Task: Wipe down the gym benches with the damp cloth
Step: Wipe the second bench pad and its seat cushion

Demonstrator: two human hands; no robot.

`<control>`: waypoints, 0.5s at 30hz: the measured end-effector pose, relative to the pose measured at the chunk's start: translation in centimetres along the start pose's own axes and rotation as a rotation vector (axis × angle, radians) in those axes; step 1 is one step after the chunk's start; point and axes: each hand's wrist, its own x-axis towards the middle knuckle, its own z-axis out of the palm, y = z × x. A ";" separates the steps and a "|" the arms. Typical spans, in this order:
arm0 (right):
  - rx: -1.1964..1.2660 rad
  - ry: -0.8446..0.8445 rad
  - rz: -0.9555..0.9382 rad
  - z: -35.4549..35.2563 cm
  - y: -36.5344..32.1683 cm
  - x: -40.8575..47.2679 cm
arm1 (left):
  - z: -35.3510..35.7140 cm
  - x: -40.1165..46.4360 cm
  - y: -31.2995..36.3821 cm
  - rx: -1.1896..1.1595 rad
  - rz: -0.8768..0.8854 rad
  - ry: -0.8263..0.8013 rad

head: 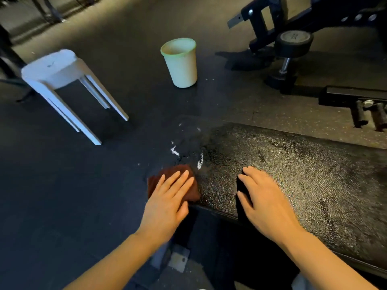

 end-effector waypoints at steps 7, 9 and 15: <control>-0.008 0.046 -0.097 0.1 -0.5 1.7 | 0.0 0.6 4.8 -0.054 0.156 -0.026; -0.009 0.039 -0.128 0.8 -0.6 2.2 | -0.2 0.6 3.1 -0.025 0.235 -0.060; 0.015 0.040 -0.145 1.4 0.1 2.4 | -1.2 1.7 0.7 -0.176 -0.075 -0.031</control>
